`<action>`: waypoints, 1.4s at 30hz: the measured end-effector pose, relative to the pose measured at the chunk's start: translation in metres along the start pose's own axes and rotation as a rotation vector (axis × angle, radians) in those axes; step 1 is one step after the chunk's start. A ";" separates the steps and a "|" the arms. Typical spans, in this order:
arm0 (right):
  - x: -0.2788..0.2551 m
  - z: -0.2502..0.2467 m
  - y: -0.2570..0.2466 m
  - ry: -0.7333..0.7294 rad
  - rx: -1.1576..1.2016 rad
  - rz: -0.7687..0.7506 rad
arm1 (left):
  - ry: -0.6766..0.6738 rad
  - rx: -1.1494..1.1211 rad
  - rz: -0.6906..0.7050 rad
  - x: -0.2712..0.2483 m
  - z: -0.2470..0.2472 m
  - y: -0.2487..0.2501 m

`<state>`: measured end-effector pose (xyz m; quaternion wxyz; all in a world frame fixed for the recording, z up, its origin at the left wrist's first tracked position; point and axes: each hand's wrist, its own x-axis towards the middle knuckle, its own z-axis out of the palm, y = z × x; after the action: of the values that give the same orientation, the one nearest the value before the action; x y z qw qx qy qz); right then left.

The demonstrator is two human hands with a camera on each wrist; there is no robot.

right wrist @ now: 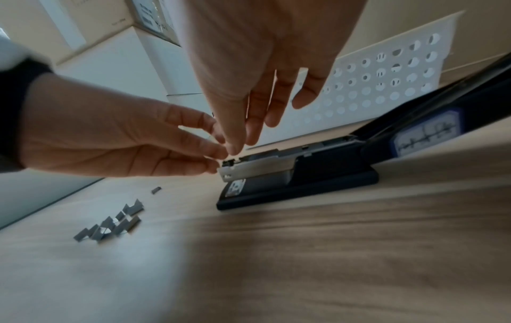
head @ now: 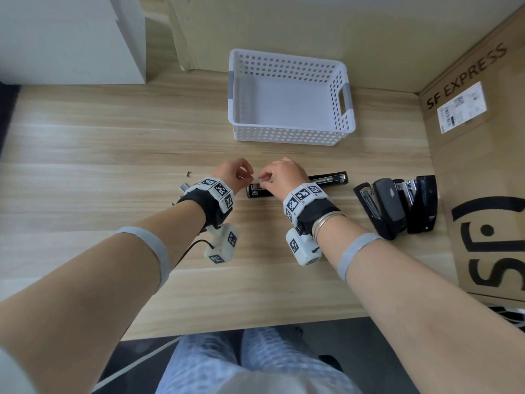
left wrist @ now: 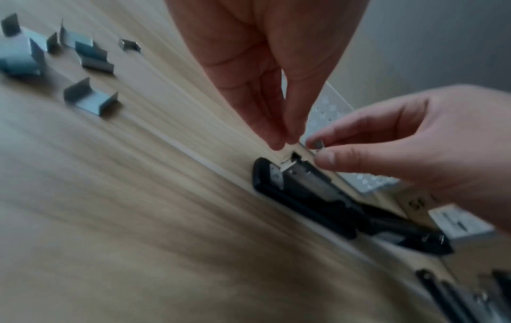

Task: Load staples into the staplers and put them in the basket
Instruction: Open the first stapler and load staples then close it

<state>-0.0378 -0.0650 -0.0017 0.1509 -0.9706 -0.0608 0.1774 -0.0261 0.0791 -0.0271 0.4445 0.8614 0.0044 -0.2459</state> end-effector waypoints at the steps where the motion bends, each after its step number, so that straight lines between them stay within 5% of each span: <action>1: 0.000 0.000 0.002 -0.022 -0.031 -0.005 | -0.007 0.071 0.004 -0.001 0.001 -0.001; 6: -0.003 0.004 0.003 -0.056 -0.116 -0.037 | -0.060 0.255 0.052 -0.006 0.005 -0.004; 19: 0.004 0.004 -0.002 -0.101 -0.122 -0.064 | -0.027 0.260 0.061 -0.007 0.010 -0.005; 42: 0.003 -0.019 0.032 0.014 -0.107 0.130 | -0.119 0.453 0.026 0.006 0.023 -0.003</action>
<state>-0.0261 -0.1003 0.0043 0.0875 -0.9804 -0.0058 0.1763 -0.0314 0.0614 -0.0429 0.2422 0.9232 -0.0883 -0.2852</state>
